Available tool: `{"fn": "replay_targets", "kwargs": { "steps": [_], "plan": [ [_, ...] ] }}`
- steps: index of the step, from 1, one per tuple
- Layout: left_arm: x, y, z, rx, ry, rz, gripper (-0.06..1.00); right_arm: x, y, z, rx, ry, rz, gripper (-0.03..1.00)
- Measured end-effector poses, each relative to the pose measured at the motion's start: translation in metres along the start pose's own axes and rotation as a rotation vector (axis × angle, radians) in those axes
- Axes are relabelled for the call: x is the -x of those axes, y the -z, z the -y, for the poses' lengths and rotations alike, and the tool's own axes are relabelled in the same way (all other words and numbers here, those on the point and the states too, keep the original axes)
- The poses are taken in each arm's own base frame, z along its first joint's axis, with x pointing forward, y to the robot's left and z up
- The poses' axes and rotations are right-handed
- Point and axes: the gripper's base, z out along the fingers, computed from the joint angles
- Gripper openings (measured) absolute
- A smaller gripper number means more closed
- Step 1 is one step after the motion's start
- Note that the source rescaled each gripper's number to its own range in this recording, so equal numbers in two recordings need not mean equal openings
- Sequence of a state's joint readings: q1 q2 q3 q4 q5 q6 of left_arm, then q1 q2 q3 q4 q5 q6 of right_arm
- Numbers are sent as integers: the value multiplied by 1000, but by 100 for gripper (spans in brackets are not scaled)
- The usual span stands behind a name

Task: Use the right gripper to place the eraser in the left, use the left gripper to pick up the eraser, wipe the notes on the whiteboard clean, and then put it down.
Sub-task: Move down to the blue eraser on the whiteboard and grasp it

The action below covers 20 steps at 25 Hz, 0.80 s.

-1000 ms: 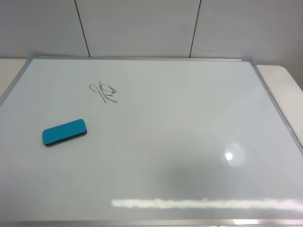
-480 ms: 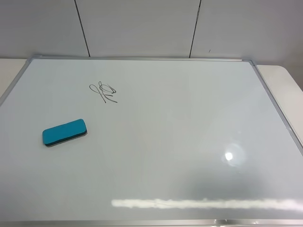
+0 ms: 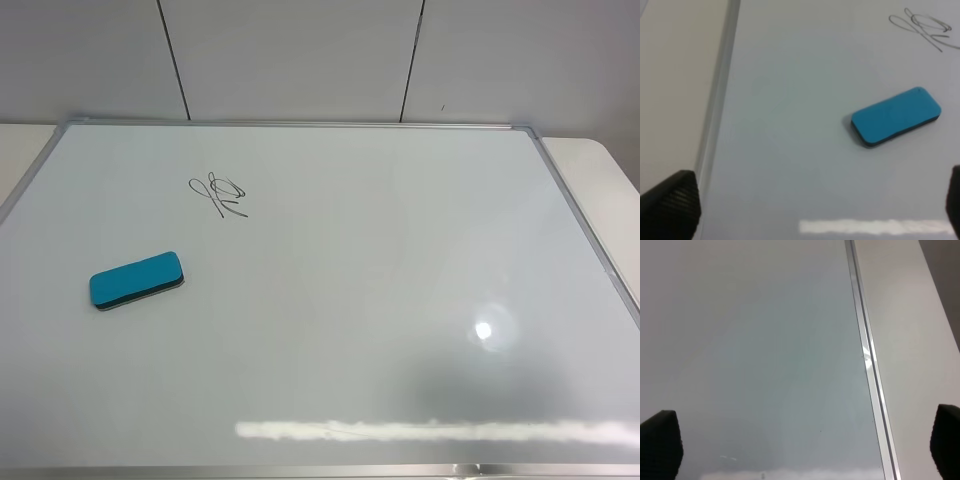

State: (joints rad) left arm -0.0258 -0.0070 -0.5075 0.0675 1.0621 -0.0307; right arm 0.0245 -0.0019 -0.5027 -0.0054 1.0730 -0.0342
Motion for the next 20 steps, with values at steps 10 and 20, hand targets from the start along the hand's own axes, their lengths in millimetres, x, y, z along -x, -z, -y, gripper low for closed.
{"fn": "replay_targets", "kwargs": {
  "steps": [10,20],
  "plan": [
    [0,0,0,0,0,0,100,0,0,0,-1,-11,0,100],
    [0,0,0,0,0,0,100,0,0,0,-1,-11,1,100]
  ]
}}
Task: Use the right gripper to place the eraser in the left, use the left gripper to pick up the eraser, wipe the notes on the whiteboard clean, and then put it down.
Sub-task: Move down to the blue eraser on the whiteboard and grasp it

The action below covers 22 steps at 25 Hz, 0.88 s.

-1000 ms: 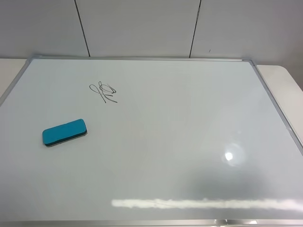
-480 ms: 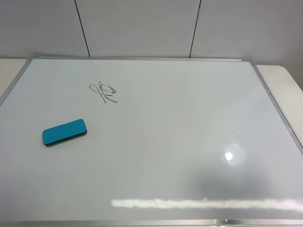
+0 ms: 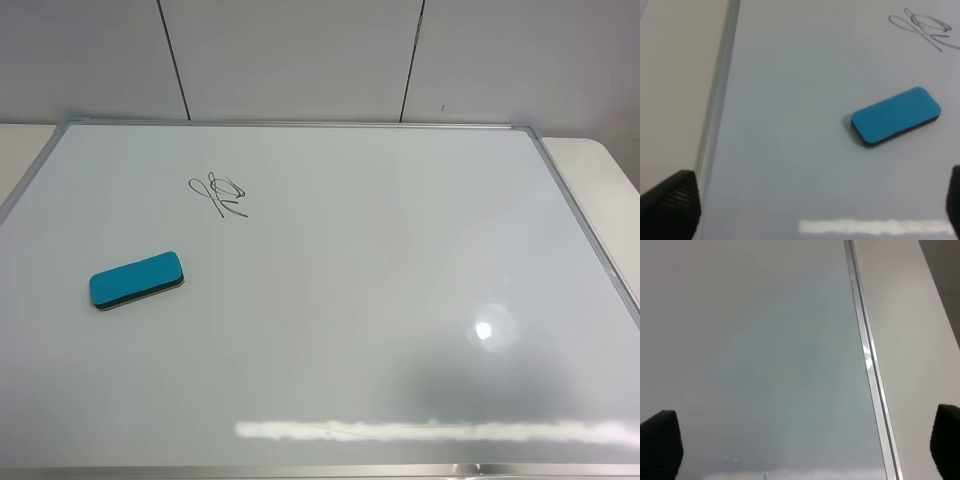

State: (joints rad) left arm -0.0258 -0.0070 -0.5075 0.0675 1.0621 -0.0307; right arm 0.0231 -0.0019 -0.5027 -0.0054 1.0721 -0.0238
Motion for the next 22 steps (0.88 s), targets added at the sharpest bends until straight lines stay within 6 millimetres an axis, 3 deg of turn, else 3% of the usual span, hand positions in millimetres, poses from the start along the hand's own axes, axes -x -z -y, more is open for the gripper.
{"fn": "replay_targets", "kwargs": {
  "steps": [22],
  "plan": [
    [0,0,0,0,0,0,100,0,0,0,0,-1,0,100]
  ]
}}
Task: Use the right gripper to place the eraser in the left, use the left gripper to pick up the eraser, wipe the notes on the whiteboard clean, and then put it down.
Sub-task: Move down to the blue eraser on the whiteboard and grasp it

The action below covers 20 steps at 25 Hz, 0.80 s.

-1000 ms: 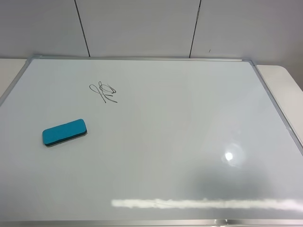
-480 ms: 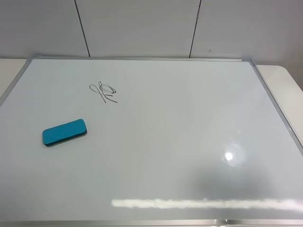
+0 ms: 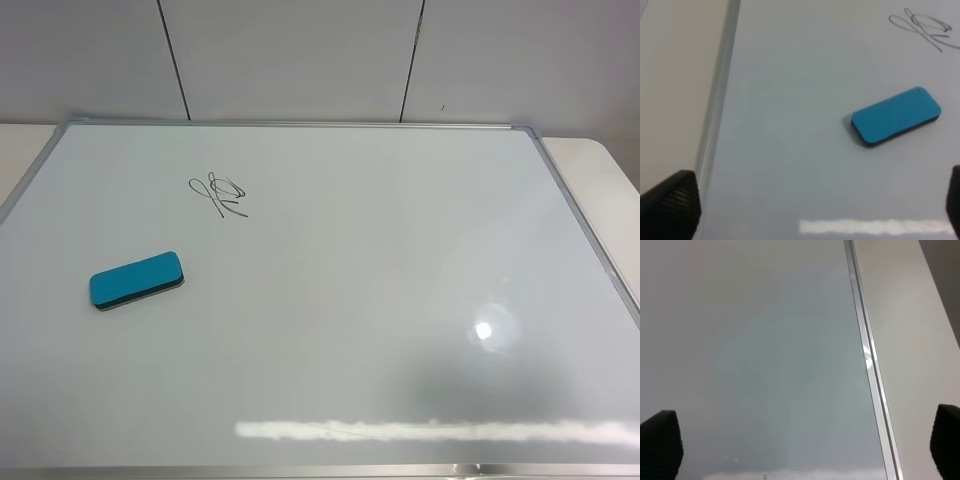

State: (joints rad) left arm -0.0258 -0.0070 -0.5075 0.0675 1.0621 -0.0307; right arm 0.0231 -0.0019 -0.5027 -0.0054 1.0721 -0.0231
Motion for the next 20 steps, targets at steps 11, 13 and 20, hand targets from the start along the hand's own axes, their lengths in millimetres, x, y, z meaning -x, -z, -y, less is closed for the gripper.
{"fn": "replay_targets", "kwargs": {
  "steps": [11,13,20],
  "plan": [
    [0,0,0,0,0,0,100,0,0,0,0,-1,0,100],
    [0,0,0,-2,-7,0,100,0,0,0,0,-2,0,100],
    [6,-11,4,-40,-79,-77,100,0,0,0,0,-3,0,100]
  ]
}}
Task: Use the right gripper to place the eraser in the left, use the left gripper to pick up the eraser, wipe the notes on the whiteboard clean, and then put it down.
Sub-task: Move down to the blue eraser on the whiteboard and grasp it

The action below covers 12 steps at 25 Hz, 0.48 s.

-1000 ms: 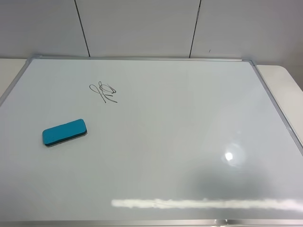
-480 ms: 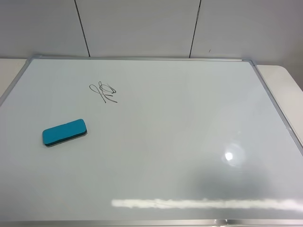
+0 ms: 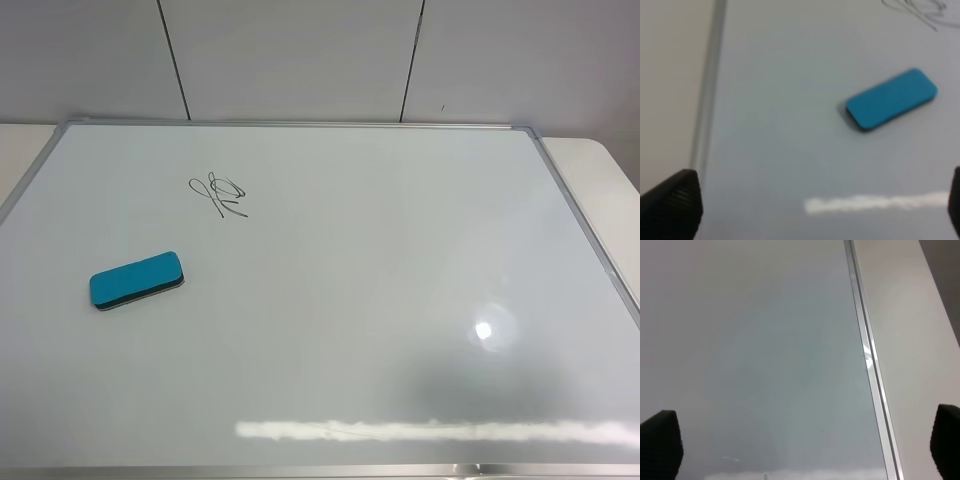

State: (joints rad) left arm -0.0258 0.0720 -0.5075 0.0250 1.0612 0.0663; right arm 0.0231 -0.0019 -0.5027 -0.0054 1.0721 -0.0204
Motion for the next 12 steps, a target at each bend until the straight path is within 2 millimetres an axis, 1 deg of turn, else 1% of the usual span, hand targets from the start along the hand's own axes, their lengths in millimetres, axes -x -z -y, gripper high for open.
{"fn": "replay_targets", "kwargs": {
  "steps": [3,7,10,12],
  "plan": [
    [14,-13,4,-62,-76,-97,100,0,0,0,0,0,0,100],
    [43,-37,7,-158,-226,-231,100,0,0,0,5,-3,0,100],
    [66,-61,11,-248,-331,-319,100,0,0,0,0,0,0,100],
    [77,-80,13,-309,-396,-371,100,0,0,0,0,0,0,100]
  ]
}}
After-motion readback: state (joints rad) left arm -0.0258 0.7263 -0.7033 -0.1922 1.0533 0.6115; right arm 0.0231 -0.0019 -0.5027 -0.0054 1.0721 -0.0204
